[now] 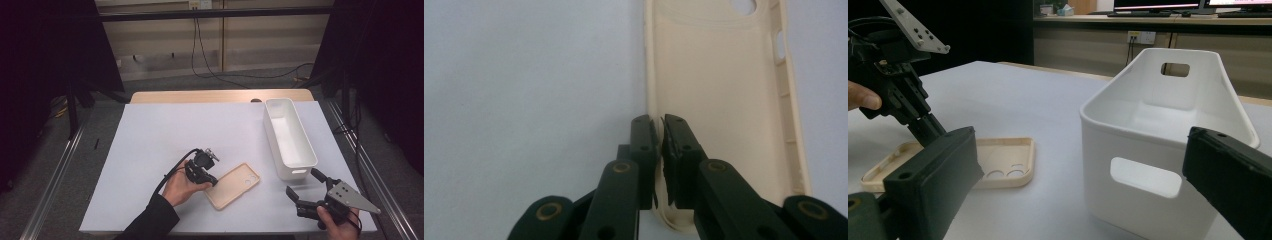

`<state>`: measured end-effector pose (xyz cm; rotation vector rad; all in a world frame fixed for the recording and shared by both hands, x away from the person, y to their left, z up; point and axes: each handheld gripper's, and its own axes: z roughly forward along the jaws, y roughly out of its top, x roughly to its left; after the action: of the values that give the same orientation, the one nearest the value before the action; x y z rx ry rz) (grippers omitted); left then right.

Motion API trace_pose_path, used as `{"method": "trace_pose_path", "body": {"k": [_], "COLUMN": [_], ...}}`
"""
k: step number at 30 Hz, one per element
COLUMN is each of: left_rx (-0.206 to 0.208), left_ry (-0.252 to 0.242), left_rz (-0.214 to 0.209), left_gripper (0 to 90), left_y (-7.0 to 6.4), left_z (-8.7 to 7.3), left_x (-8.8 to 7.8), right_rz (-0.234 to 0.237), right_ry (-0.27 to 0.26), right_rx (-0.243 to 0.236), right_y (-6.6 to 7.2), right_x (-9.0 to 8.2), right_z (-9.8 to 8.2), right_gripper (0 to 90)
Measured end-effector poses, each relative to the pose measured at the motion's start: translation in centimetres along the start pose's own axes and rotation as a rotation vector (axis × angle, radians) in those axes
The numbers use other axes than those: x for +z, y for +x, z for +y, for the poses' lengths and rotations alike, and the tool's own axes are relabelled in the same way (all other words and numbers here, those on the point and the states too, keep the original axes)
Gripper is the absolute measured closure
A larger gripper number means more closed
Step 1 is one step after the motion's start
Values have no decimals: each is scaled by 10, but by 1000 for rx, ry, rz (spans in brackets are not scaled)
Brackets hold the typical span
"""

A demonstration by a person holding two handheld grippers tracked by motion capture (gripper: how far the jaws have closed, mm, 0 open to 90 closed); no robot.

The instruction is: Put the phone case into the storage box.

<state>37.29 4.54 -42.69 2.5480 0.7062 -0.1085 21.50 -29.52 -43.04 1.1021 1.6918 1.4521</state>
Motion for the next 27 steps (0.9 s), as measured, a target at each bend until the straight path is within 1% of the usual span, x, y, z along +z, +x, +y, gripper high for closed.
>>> {"method": "trace_pose_path", "body": {"k": [2, 4, 6, 8, 9, 10, 12, 13, 15, 20, 22, 23, 24, 25, 27], "left_rx": [3, 18, 23, 22, 9, 27, 20, 31, 37, 32, 24, 9, 7, 20, 6], "left_ry": [-5, -4, -22, -25, -40, -31, -51, -50, -53, -66, -85, -99, -114, -119, -148], "left_rz": [6, 19, 30, 25, 20, 18, 22, 28, 35, 45, 48, 47, 48, 52, 55], "left_gripper": [863, 872, 875, 875, 875, 876, 876, 876, 877, 876, 876, 877, 876, 876, 876], "left_y": [0, -2, -3, -2, -3, -1, -3, -3, -3, -3, -3, -3, -3, -2, -1], "left_z": [0, 0, -2, -2, -3, -3, -4, -5, -5, -5, -5, -5, -6, -6, -7], "left_x": [0, 0, 0, 0, 0, -1, 0, -1, -1, -3, -4, -5, -6, -8, -11], "right_rz": [0, 0, 1, 2, 2, 3, 4, 5, 4, 1, 1, -1, -3, -5, -6], "right_ry": [0, 0, 0, -1, -2, -1, -2, -2, -2, -2, -1, -2, -2, -3, -3], "right_rx": [-1, 0, 0, -4, -2, -3, -4, -4, 3, 0, -4, -3, -3, 0, 0], "right_y": [0, 0, 0, 0, 0, 0, 0, 0, 0, -1, -1, -1, 0, 0, 0], "right_x": [0, 0, 0, -1, -1, -1, -1, -1, -1, -2, -3, -3, -3, -4, -4], "right_z": [0, 0, 0, 0, 0, 0, 0, 0, 0, 0, 0, 0, 0, 0, 0], "right_gripper": [9, 9, 8, 8, 9, 9, 8, 9, 9, 9, 8, 9, 9, 9, 9]}}
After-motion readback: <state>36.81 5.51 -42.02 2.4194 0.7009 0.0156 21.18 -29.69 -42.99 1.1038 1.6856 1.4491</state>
